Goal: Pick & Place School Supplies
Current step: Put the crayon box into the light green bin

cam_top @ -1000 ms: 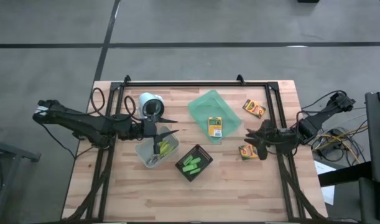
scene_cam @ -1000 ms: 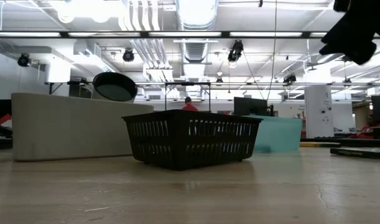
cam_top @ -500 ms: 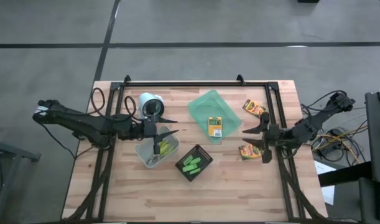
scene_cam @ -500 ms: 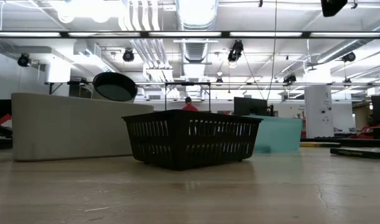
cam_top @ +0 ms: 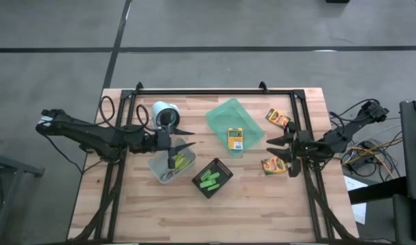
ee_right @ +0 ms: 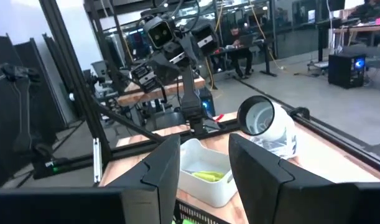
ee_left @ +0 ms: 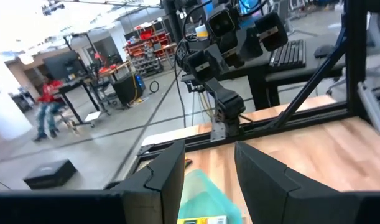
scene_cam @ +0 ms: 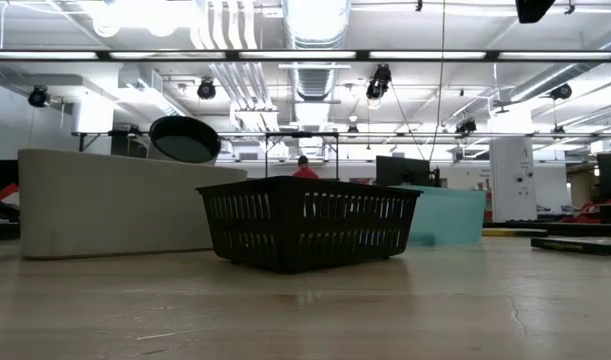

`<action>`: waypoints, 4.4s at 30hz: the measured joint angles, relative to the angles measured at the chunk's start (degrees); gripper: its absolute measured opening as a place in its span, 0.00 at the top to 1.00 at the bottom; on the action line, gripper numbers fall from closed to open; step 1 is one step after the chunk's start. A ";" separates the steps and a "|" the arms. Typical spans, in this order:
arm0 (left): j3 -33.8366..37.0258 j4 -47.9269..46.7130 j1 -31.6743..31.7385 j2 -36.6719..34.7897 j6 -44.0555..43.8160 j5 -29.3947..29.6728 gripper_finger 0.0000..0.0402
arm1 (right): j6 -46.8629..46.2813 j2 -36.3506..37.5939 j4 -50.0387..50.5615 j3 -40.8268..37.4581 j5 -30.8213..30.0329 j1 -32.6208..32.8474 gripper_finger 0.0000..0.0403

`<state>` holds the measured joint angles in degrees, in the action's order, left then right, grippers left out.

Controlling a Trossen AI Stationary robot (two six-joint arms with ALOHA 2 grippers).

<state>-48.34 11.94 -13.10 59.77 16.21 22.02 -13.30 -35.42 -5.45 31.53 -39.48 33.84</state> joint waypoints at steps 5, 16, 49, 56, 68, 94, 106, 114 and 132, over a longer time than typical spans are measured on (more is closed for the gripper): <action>0.00 -0.01 0.00 -0.01 -2.43 -0.01 0.63 | 3.31 -0.06 0.02 0.00 -1.59 0.00 0.67; -0.87 -0.17 0.28 0.20 -10.48 0.02 0.63 | 2.01 -0.33 0.00 -0.02 -6.17 -0.02 0.71; -30.06 -16.96 12.68 25.37 0.14 -22.93 0.63 | 35.40 -2.80 -14.51 3.16 -31.26 11.44 0.98; -30.18 -15.00 13.35 27.32 -1.36 -23.64 0.63 | 47.94 -5.93 -14.06 10.88 -49.15 14.83 0.98; -30.18 -12.88 13.65 27.47 -1.34 -24.94 0.63 | 43.89 -14.81 -14.04 14.14 -50.43 23.21 0.98; -30.18 -12.75 14.49 27.56 -8.02 -28.57 0.63 | -34.36 4.81 52.90 13.03 -33.04 19.45 0.98; -30.14 -3.34 14.51 34.50 -12.01 -35.52 0.63 | -45.10 0.83 63.89 13.47 -13.47 10.43 0.98; -30.12 -0.52 14.51 38.62 -13.97 -36.55 0.63 | -59.42 0.31 73.43 14.01 2.86 4.16 0.98; -30.12 3.53 14.51 38.56 -13.43 -36.55 0.63 | -66.70 -10.37 71.97 13.77 23.37 -2.93 0.98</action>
<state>-78.46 15.48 1.41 98.32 2.79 -14.53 -80.01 -45.79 66.52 45.30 -16.11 30.92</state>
